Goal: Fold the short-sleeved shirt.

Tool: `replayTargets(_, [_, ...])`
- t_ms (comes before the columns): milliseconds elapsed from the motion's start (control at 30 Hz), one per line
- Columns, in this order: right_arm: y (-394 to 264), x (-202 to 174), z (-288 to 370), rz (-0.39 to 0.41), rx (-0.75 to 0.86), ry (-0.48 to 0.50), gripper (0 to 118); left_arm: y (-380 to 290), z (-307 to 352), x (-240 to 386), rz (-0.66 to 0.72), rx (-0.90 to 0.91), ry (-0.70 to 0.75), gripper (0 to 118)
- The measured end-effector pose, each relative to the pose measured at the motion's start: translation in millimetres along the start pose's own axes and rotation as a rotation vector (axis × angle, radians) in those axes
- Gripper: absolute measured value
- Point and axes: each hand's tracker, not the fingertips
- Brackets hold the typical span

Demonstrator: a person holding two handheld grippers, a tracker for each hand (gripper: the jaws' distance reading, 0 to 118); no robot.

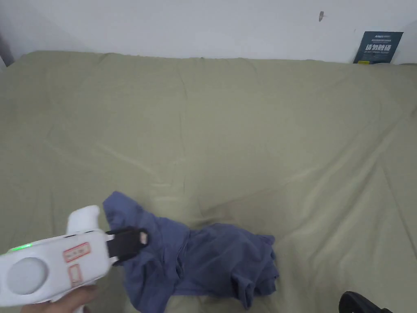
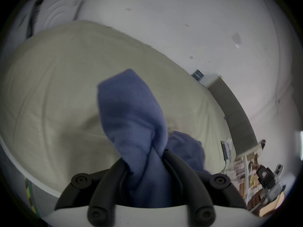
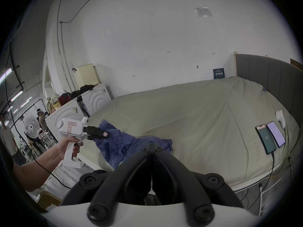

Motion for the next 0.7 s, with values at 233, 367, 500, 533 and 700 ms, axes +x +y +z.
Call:
replayTargets(233, [0.0, 6.0, 15.5, 0.025, 0.027, -0.036, 0, -52.3, -116.3, 116.8, -0.252, -0.151, 0.059, 13])
replayTargets(367, [0.2, 13.5, 24.8, 0.031, 0.047, -0.052, 0, -66.7, -142.4, 103.1, -0.244, -0.145, 0.126, 18])
replayTargets(500, [1.9, 18.9, 23.7, 0.027, 0.053, -0.045, 0, -42.9, -91.3, 108.0, -0.144, -0.148, -0.093, 106])
replayTargets(533, [1.7, 19.5, 22.2, 0.027, 0.053, -0.043, 0, -33.4, -69.9, 106.2, -0.167, -0.058, -0.114, 106])
replayTargets(700, [-2.1, 19.1, 14.8, -0.004, 0.05, -0.016, 0, -2.3, -8.1, 74.9, -0.047, 0.07, -0.123, 99])
